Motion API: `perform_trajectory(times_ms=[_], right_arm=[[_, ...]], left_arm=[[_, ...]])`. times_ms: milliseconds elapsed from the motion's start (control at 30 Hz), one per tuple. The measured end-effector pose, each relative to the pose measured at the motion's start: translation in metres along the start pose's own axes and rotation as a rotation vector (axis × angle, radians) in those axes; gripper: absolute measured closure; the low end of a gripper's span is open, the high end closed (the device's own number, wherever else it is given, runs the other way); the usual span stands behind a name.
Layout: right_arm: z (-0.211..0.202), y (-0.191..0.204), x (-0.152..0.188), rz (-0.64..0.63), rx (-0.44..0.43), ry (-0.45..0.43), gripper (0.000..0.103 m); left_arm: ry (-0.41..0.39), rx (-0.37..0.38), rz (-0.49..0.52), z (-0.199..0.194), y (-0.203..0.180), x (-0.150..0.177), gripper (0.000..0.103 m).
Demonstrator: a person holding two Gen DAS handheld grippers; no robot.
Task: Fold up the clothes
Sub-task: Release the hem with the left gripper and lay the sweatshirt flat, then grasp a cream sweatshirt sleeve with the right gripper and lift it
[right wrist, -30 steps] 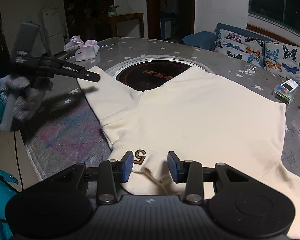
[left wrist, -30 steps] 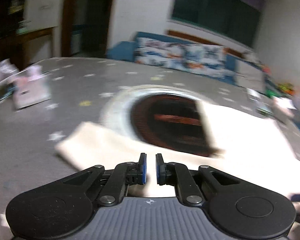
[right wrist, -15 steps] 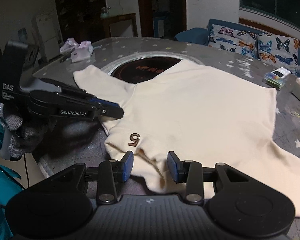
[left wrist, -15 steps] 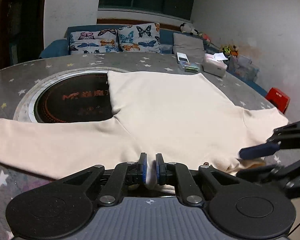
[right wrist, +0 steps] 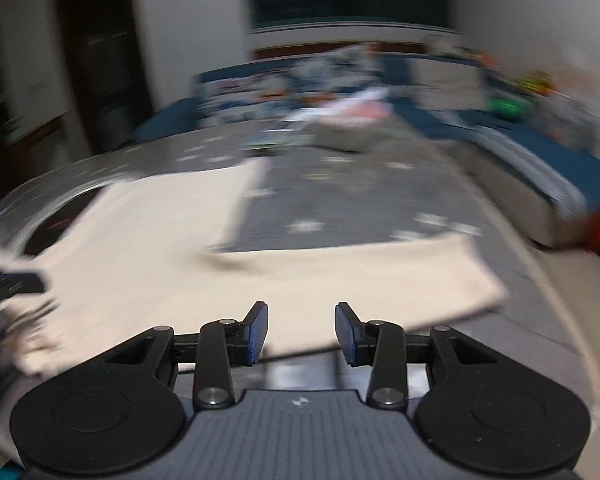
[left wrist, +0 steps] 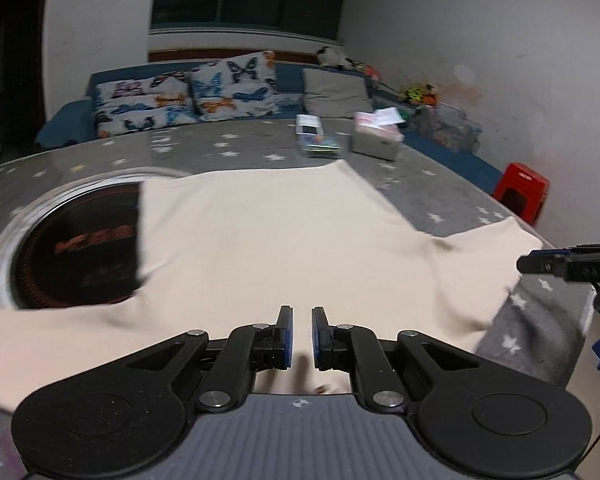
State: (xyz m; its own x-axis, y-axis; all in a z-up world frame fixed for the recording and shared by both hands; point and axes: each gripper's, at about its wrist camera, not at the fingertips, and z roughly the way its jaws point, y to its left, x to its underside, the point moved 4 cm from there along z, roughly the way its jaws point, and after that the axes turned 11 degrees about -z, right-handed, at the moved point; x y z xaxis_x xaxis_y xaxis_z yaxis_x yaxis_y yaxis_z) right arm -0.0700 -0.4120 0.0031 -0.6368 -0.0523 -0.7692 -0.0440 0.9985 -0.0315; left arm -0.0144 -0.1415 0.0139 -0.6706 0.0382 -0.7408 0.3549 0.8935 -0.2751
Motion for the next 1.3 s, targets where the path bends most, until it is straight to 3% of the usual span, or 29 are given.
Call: perform_trajectory(times_ms=[133, 333, 467, 533, 600, 667, 933, 1100, 1300], right_arm=[[0.005, -0.058, 0.012, 0.141, 0.142, 0.009, 0.066], [0.018, -0.104, 0.021, 0.26, 0.246, 0.006, 0.066], [0.024, -0.103, 0.021, 0.246, 0.24, -0.002, 0.069], [0.027, -0.103, 0.02, 0.239, 0.237, -0.006, 0.076], [0.03, -0.102, 0.02, 0.232, 0.234, -0.01, 0.092], [0.029, -0.102, 0.019, 0.232, 0.232, -0.02, 0.096], [0.001, -0.102, -0.001, 0.224, 0.238, -0.133, 0.097], [0.007, -0.104, 0.002, 0.245, 0.226, -0.107, 0.097], [-0.018, -0.094, -0.024, 0.228, 0.186, -0.173, 0.097]], left_arm=[[0.013, 0.026, 0.034, 0.013, -0.023, -0.003, 0.091], [0.029, 0.051, 0.083, 0.03, -0.051, -0.004, 0.081], [0.046, 0.071, 0.107, 0.038, -0.066, -0.001, 0.076], [0.057, 0.076, 0.117, 0.042, -0.071, 0.001, 0.074], [0.071, 0.084, 0.129, 0.045, -0.076, 0.005, 0.074], [0.082, 0.09, 0.142, 0.047, -0.079, 0.008, 0.074], [0.092, 0.123, 0.184, 0.052, -0.094, 0.016, 0.074], [0.09, 0.129, 0.202, 0.056, -0.099, 0.021, 0.074], [0.069, 0.139, 0.176, 0.049, -0.094, 0.014, 0.074]])
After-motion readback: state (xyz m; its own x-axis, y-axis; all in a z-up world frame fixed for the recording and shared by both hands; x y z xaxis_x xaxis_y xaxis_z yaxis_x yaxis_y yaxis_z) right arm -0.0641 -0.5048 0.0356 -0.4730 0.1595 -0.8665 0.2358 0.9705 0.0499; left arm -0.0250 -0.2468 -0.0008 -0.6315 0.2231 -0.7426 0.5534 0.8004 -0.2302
